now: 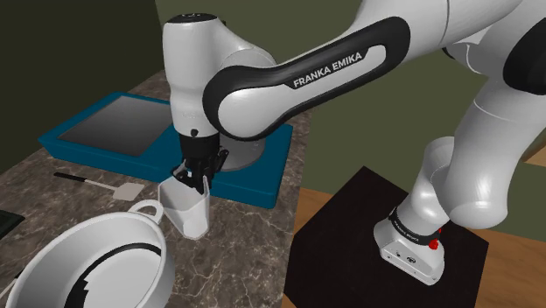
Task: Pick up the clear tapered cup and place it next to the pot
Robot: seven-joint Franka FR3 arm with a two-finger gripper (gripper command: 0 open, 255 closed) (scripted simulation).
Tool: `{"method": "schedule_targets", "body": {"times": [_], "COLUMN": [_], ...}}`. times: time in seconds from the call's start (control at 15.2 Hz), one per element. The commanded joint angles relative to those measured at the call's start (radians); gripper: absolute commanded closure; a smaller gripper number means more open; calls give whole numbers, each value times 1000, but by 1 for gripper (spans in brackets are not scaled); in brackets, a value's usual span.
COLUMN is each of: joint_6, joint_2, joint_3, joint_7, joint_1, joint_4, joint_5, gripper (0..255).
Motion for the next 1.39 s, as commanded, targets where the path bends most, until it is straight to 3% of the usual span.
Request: {"method": "schedule_targets", "body": {"times": [0.0, 0.33, 0.4, 0.73, 0.99, 1.32], "joint_6": [6, 6, 6, 6, -111, -111], "joint_2": [2, 2, 2, 2, -39, -39], "joint_3": [0, 0, 0, 0, -3, -3], "joint_7": [-1, -1, -1, -1, -7, -7], "joint_1": [0, 0, 0, 0, -8, -8], "joint_4": [-3, -3, -3, -3, 75, 75], "joint_5": [0, 0, 0, 0, 9, 9], "gripper": [255, 255, 0, 0, 0, 0]}}
